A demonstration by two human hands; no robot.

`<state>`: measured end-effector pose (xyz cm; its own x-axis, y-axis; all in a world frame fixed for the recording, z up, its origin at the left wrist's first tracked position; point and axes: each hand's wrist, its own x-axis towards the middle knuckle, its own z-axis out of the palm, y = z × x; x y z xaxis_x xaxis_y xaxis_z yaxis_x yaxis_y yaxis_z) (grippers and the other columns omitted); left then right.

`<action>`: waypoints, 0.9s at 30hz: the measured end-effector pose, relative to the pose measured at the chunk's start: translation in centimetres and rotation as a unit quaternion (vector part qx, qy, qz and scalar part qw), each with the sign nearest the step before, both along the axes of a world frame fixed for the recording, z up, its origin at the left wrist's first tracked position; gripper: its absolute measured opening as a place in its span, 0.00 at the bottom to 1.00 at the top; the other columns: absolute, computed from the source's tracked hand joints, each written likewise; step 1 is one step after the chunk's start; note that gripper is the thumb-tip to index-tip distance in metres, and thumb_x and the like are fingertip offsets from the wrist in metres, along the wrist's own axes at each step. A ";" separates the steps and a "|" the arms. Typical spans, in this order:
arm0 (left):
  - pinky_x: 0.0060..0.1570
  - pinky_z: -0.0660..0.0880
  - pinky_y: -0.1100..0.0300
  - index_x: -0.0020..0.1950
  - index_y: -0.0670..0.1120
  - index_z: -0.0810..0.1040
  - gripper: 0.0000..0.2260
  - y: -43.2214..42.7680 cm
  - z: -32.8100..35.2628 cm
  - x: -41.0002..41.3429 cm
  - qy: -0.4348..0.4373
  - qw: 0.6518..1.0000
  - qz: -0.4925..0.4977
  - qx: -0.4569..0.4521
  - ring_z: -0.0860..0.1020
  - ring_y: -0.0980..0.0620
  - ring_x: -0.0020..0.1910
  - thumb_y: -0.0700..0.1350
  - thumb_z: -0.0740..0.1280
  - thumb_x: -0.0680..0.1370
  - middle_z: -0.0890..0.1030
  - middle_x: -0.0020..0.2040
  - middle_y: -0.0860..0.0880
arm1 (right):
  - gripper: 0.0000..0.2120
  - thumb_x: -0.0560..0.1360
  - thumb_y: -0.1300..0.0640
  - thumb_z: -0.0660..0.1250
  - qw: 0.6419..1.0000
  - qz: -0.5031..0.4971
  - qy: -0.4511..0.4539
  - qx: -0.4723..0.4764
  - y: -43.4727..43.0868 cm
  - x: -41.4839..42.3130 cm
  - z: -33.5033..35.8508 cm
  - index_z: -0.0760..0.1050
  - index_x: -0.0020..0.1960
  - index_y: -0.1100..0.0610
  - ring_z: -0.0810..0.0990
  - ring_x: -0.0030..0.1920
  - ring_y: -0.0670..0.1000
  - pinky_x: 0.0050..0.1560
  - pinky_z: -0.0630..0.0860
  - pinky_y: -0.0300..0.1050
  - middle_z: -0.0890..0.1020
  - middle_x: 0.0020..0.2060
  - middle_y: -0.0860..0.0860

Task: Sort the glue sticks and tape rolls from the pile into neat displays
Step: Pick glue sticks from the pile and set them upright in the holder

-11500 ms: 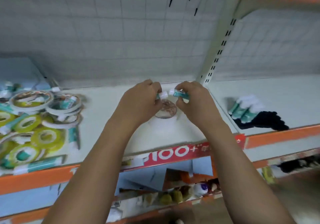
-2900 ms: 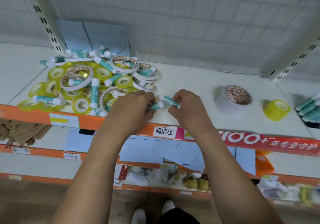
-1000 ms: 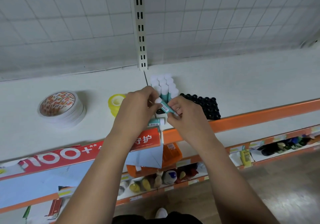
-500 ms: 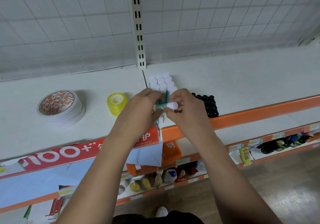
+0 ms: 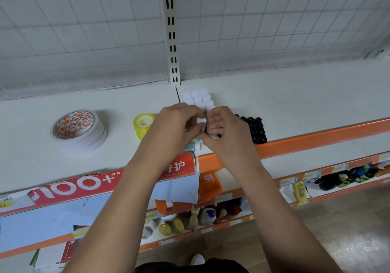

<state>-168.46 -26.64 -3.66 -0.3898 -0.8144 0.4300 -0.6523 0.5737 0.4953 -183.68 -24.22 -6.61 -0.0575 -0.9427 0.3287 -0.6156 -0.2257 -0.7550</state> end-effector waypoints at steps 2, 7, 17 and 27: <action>0.45 0.79 0.52 0.51 0.46 0.82 0.07 -0.1 0.0 0.1 0.027 0.999 0.018 -0.007 0.80 0.52 0.40 0.42 0.73 0.74 0.81 0.41 0.49 | 0.13 0.72 0.59 0.74 0.999 -0.034 0.014 0.006 -0.1 -0.5 -0.2 0.74 0.53 0.55 0.78 0.42 0.42 0.47 0.78 0.35 0.79 0.43 0.48; 0.46 0.79 0.53 0.50 0.45 0.82 0.05 -0.4 -0.6 -0.7 0.065 0.997 0.046 -0.007 0.81 0.53 0.41 0.41 0.73 0.74 0.82 0.43 0.50 | 0.10 0.76 0.57 0.70 0.994 -0.090 0.051 0.022 -1.2 -0.9 -1.1 0.75 0.54 0.58 0.79 0.44 0.47 0.48 0.77 0.40 0.81 0.44 0.50; 0.45 0.78 0.49 0.47 0.39 0.83 0.04 -0.7 -1.2 -1.4 0.045 0.997 0.044 -0.039 0.80 0.46 0.42 0.39 0.70 0.76 0.81 0.43 0.44 | 0.06 0.76 0.58 0.69 0.992 -0.092 0.086 0.009 -2.4 -0.8 -2.0 0.78 0.51 0.59 0.79 0.43 0.48 0.47 0.76 0.42 0.82 0.41 0.51; 0.42 0.77 0.51 0.44 0.40 0.83 0.04 -0.8 -2.3 -2.3 0.062 0.995 0.065 -0.047 0.79 0.48 0.40 0.39 0.70 0.77 0.81 0.41 0.46 | 0.06 0.76 0.58 0.70 0.992 -0.092 0.090 0.009 -2.4 -0.8 -2.0 0.79 0.50 0.59 0.79 0.42 0.48 0.46 0.76 0.41 0.82 0.41 0.51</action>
<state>-170.75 -27.40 -5.98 -0.2230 -0.8086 0.5445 -0.6616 0.5357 0.5246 -184.46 -26.66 -8.63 -0.1705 -0.9276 0.3323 -0.7697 -0.0851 -0.6327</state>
